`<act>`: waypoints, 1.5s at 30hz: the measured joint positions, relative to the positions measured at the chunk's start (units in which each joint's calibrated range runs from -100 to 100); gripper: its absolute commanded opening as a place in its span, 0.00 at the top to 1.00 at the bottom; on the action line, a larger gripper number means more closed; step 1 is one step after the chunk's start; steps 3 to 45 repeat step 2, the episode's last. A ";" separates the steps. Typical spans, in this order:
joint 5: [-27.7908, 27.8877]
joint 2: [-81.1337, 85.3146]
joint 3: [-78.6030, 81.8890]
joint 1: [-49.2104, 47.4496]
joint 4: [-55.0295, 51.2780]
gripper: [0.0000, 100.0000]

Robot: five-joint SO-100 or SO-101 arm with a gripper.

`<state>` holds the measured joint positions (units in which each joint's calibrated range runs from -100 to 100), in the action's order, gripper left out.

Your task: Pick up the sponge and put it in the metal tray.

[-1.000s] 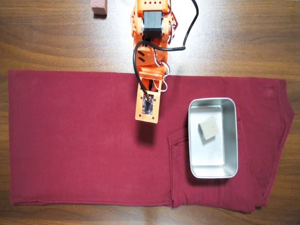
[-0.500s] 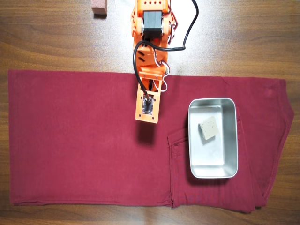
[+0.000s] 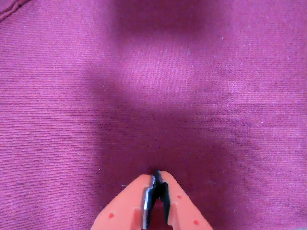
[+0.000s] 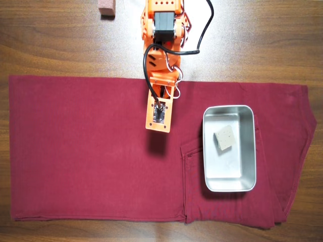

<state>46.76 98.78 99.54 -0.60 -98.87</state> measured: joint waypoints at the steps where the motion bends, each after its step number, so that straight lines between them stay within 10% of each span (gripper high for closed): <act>1: 0.00 0.00 0.00 0.00 0.00 0.99; 45: 0.00 0.00 0.00 0.00 0.00 0.99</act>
